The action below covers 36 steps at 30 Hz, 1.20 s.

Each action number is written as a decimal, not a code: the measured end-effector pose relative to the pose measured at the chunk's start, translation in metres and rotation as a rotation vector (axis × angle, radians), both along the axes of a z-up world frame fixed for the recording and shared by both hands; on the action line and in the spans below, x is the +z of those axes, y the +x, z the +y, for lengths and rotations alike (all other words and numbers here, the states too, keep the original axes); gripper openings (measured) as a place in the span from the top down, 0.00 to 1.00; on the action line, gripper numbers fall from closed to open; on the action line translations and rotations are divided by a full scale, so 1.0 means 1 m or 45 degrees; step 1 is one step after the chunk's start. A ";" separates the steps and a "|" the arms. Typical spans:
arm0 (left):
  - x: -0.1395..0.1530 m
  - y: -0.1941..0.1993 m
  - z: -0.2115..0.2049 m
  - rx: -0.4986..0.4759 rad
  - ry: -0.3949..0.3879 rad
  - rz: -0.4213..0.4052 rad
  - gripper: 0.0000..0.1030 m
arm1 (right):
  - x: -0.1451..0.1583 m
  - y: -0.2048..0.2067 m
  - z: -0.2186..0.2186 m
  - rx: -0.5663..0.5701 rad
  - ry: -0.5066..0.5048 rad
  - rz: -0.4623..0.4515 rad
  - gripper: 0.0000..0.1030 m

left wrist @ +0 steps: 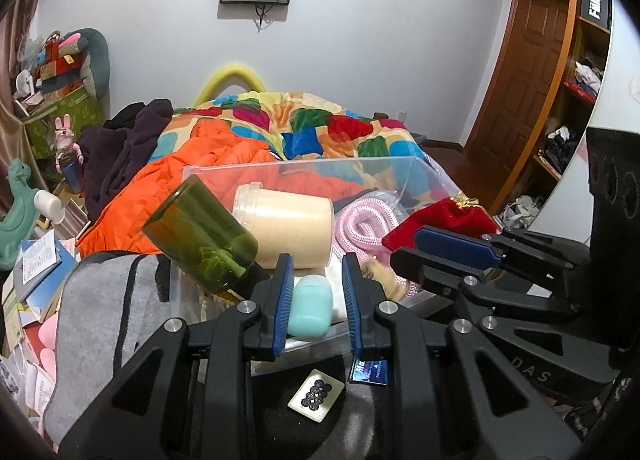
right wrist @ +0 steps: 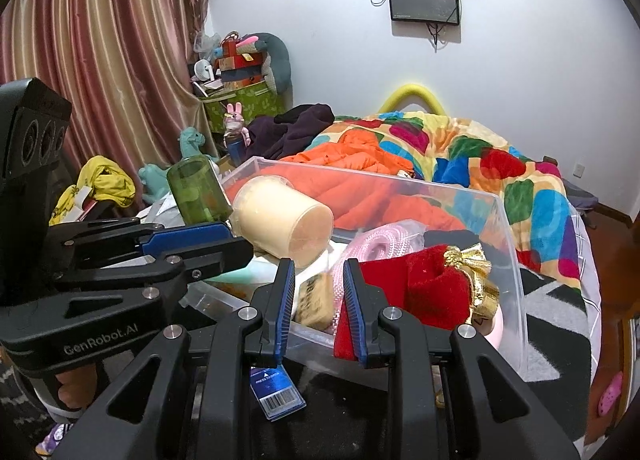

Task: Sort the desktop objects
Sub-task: 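Lower the mint tube with the left gripper while the right lowers the eraser into the box, releasing both, then grasp the cream mahjong tile with the left gripper while the right grasps the blue Max card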

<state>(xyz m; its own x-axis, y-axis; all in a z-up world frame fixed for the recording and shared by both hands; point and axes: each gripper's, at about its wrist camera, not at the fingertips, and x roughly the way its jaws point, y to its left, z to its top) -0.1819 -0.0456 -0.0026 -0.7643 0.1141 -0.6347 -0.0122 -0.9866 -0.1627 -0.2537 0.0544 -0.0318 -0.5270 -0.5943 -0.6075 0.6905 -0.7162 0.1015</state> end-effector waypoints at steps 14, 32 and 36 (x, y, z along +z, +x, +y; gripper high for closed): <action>0.020 0.038 0.001 -0.024 -0.045 0.033 0.78 | 0.013 0.023 0.012 0.048 0.002 0.024 0.78; -0.030 0.051 0.001 -0.069 -0.091 -0.215 0.73 | -0.024 0.039 0.016 0.112 0.146 -0.073 0.65; -0.041 0.044 0.007 -0.085 -0.109 -0.247 0.73 | -0.035 0.038 0.011 0.137 0.183 -0.089 0.65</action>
